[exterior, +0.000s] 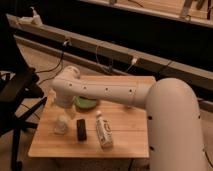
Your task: Place the white sponge in the ceramic cup
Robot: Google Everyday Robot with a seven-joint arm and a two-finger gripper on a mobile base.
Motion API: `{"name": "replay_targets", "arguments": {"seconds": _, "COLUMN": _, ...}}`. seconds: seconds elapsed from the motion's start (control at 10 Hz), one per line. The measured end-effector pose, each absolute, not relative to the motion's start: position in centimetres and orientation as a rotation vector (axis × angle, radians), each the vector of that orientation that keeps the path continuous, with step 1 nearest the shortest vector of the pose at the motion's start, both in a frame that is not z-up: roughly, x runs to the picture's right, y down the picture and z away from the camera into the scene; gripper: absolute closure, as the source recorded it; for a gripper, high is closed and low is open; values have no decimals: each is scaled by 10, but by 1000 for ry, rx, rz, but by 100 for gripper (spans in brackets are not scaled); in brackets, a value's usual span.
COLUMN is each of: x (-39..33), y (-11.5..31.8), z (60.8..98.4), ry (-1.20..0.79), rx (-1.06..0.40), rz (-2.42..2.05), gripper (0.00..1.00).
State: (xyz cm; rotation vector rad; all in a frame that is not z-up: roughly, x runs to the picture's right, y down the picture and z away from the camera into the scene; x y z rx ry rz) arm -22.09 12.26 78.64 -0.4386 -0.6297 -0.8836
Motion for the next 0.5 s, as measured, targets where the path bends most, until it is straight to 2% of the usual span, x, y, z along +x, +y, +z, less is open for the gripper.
{"name": "replay_targets", "arguments": {"seconds": 0.2, "x": -226, "y": 147, "z": 806, "ry": -698, "rx": -487, "rz": -852, "gripper": 20}}
{"name": "replay_targets", "arguments": {"seconds": 0.5, "x": -242, "y": 162, "z": 815, "ry": -777, "rx": -518, "rz": -830, "gripper": 20}}
